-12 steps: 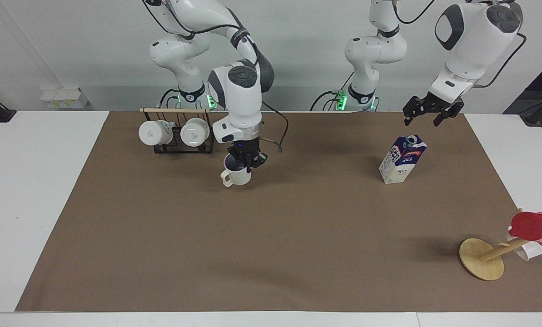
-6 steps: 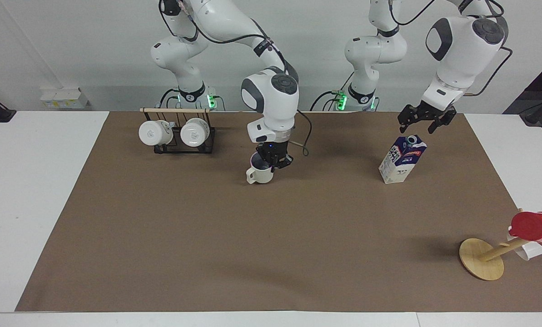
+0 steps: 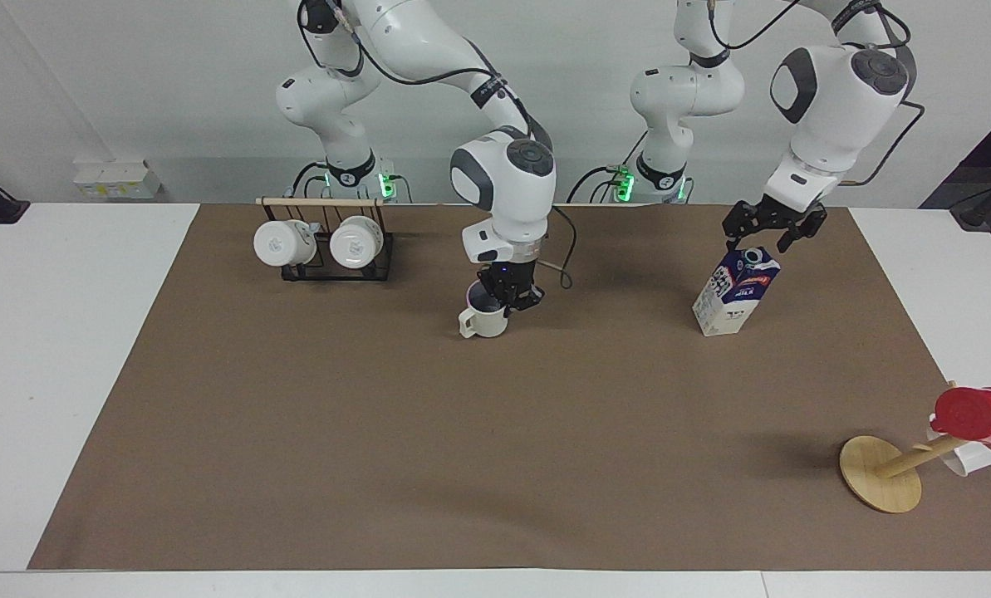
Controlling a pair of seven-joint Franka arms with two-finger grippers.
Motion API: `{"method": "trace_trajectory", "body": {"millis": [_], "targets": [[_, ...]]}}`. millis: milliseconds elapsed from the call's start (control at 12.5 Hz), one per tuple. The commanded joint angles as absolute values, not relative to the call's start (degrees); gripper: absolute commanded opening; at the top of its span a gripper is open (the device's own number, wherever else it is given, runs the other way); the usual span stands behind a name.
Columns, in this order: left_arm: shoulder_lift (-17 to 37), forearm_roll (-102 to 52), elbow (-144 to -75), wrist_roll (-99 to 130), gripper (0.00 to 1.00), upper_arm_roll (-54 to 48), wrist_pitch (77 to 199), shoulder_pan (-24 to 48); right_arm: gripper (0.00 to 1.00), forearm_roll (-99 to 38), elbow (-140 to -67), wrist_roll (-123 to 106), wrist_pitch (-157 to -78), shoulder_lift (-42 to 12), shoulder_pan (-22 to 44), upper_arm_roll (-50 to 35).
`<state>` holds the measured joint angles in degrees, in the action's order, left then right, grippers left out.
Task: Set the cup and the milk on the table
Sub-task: 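Carry the mug toward the table center with the right gripper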
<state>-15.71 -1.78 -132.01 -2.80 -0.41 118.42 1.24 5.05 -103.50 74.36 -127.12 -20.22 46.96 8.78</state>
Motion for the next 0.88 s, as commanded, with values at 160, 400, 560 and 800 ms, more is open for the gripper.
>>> {"method": "trace_trajectory", "body": {"millis": [160, 400, 560, 800], "targets": [[-16.52, -0.97, -133.24, -2.20, 0.88, 0.09, 121.02, 2.72, 0.00, 6.94, -103.01, 76.73, -128.41, -21.80, 48.08, 8.88], [-15.82, -0.97, -132.63, -2.20, 0.52, 0.09, 120.94, 2.64, 1.00, 7.21, -103.01, 76.55, -128.32, -21.80, 47.55, 8.96], [-15.82, -0.97, -132.45, -2.11, 0.44, 0.09, 120.76, 2.64, 1.00, 8.35, -102.92, 75.77, -128.06, -21.27, 47.11, 9.05], [-14.94, -0.97, -130.87, -1.94, 0.42, 0.09, 119.71, 2.29, 1.00, 7.48, -102.83, 71.47, -126.83, -17.60, 45.01, 9.75]]}}
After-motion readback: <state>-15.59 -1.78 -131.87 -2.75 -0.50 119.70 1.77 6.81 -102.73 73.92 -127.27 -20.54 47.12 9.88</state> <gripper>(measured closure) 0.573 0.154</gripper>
